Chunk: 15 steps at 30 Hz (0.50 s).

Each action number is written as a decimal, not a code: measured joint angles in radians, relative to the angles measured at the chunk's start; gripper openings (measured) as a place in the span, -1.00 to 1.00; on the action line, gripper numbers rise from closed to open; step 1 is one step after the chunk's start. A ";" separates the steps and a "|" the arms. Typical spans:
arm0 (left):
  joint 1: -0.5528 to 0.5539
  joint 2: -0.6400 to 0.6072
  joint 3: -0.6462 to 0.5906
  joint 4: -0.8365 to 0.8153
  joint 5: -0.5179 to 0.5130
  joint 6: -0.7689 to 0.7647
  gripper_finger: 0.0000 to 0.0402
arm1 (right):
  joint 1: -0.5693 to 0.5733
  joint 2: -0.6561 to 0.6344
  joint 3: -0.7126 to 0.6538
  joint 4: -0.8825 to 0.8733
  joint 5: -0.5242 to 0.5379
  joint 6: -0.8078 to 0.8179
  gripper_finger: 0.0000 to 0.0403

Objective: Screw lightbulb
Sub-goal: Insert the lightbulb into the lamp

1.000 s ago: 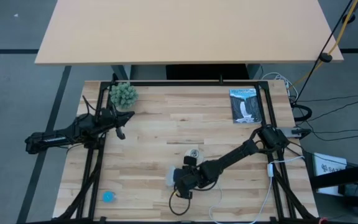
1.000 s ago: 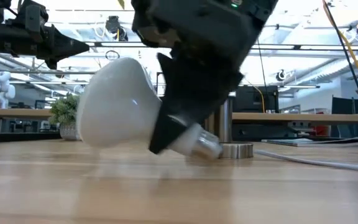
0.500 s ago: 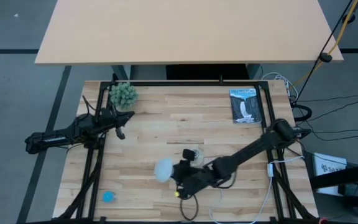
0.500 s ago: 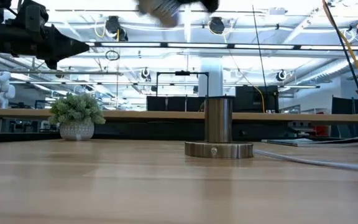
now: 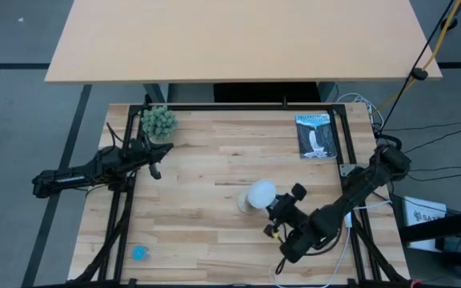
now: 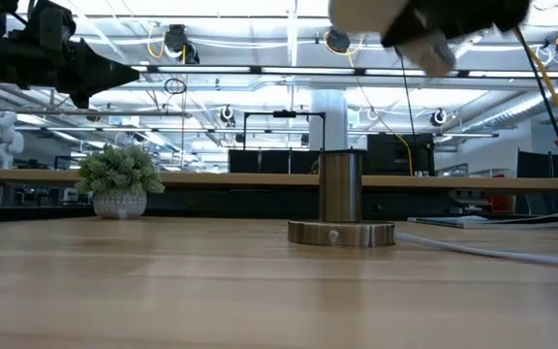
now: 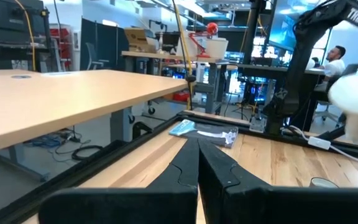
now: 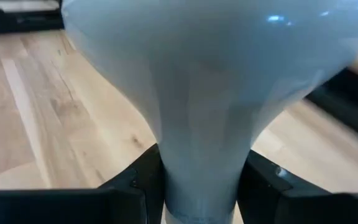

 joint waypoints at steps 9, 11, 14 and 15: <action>0.000 0.000 0.000 0.016 -0.002 -0.066 -1.00 | -0.072 -0.134 -0.423 0.987 -0.058 -0.497 -0.31; 0.000 0.000 0.000 0.032 -0.008 -0.066 -1.00 | -0.122 -0.167 -0.503 1.216 -0.162 -0.665 -0.31; 0.000 0.000 0.000 0.051 -0.009 -0.070 -1.00 | -0.215 -0.199 -0.607 1.513 -0.371 -0.855 -0.31; 0.000 0.000 0.000 0.053 -0.009 -0.073 -1.00 | -0.249 -0.206 -0.635 1.583 -0.430 -0.889 -0.31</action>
